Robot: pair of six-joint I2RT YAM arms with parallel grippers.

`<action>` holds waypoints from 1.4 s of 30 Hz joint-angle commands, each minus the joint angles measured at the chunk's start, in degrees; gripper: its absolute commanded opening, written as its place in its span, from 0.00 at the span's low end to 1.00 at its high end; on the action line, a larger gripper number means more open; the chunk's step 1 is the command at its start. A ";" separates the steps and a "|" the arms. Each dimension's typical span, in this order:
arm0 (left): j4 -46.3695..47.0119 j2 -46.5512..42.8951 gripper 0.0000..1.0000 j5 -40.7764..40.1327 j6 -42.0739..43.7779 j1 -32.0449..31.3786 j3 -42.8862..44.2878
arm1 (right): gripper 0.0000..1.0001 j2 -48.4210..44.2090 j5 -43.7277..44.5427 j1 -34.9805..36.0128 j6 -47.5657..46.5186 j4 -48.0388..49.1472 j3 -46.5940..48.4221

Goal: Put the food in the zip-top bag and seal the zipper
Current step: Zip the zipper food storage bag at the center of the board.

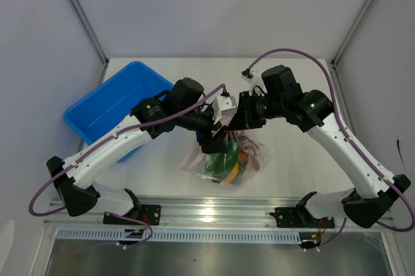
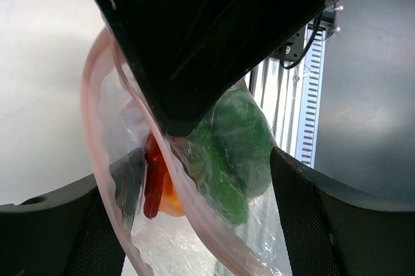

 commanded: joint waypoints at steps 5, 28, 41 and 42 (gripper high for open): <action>-0.70 -4.12 0.77 -2.53 -2.13 -0.51 -3.00 | 0.00 -0.93 6.62 0.46 6.28 1.57 5.70; -1.49 -5.18 0.65 -0.87 -8.02 -0.60 -1.17 | 0.00 0.92 8.74 1.60 4.88 -0.03 8.34; -1.23 3.43 0.30 11.51 -3.45 -0.34 0.86 | 0.00 -5.50 -3.92 0.20 -1.28 8.33 -3.97; -1.05 3.52 0.29 12.13 -3.36 -0.25 0.77 | 0.00 -5.76 -4.01 0.11 -1.37 8.15 -3.97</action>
